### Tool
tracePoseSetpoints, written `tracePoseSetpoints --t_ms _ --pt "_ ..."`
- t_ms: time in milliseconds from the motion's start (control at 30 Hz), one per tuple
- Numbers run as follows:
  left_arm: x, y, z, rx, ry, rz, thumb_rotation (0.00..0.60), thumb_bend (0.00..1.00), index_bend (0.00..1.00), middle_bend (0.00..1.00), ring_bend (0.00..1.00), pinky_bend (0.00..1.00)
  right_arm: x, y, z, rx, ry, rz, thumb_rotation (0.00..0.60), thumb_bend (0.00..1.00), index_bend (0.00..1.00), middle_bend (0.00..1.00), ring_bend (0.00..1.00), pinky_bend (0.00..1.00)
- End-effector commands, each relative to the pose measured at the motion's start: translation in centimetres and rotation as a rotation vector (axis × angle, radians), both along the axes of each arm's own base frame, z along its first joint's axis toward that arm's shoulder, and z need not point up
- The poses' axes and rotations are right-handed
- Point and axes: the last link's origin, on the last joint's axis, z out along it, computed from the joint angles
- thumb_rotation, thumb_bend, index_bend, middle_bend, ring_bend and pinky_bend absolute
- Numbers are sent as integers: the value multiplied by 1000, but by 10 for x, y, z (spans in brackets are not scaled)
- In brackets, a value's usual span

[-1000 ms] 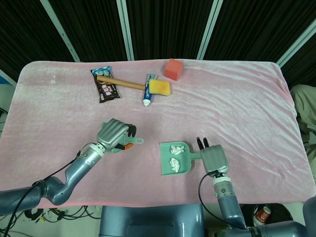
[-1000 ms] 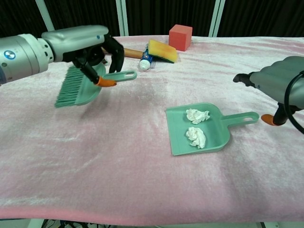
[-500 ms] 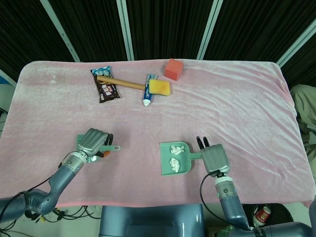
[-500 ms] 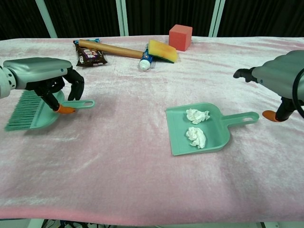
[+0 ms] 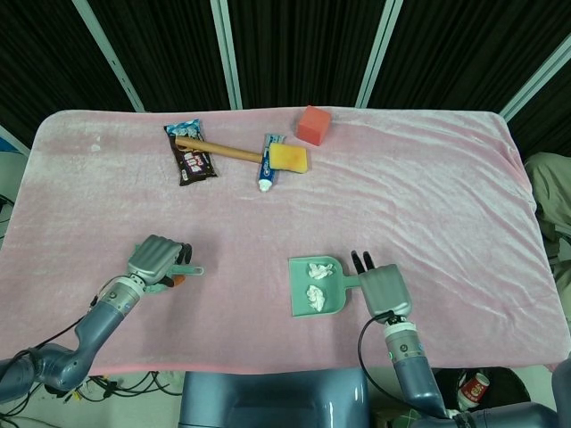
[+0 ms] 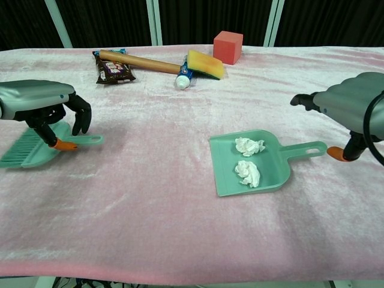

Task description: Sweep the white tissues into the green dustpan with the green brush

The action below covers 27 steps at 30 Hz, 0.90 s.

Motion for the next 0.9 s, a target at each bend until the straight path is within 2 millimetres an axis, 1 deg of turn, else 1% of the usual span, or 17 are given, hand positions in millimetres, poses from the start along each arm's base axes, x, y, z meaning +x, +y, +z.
tracePoseSetpoints --t_ms 33,100,267,367,400,467,533,567,600,633,700,733,767,833,900 --pt "-1 0 2 17 -8 5 600 174 362 466 827 974 0 0 1 -2 -2 6 600 298 61 144 701 780" --pt "2 0 4 29 -29 6 600 167 330 462 827 974 -1 -1 3 -4 -4 7 600 299 61 144 701 780" --pt "10 -4 11 70 -88 -3 600 167 321 459 818 970 -4 -1 9 -14 -1 10 600 297 61 144 698 780" --pt "14 -12 23 127 -131 -30 600 167 321 453 754 902 -10 -2 20 -40 3 26 600 296 61 144 678 774" --pt "14 -16 30 152 -139 -49 600 167 321 446 706 850 -15 -3 27 -53 -2 28 600 293 61 144 661 756" --pt "12 -27 44 199 -151 -75 600 166 321 428 598 731 -26 -4 43 -85 -27 13 600 283 61 144 586 679" --pt "8 -38 56 231 -166 -86 600 163 315 387 445 558 -37 -6 58 -103 -61 8 600 259 41 128 408 522" --pt "5 -43 64 252 -170 -88 600 161 308 365 393 504 -43 -6 67 -118 -80 4 600 248 29 112 339 465" --pt "2 -48 69 263 -172 -90 600 158 291 323 316 428 -48 -6 73 -120 -96 6 600 228 11 76 236 381" --pt "-1 -53 74 276 -170 -89 600 154 272 290 266 378 -54 -7 80 -130 -114 5 600 205 1 37 150 313" --pt "-12 -65 88 308 -156 -76 600 136 208 194 144 253 -67 -6 98 -157 -157 6 600 165 0 3 60 243" --pt "-19 -73 97 331 -147 -62 600 127 173 150 99 205 -76 -4 110 -184 -185 2 600 144 0 0 32 227" --pt "-24 -80 103 346 -138 -55 600 115 143 121 74 176 -81 -1 117 -196 -206 -3 600 133 0 0 18 218" --pt "-37 -94 116 391 -109 -50 600 100 108 96 56 146 -94 7 132 -230 -251 -12 600 120 0 0 1 199" --pt "-51 -111 127 439 -96 -30 600 92 91 78 40 126 -107 19 144 -259 -289 -33 600 119 0 0 0 185"
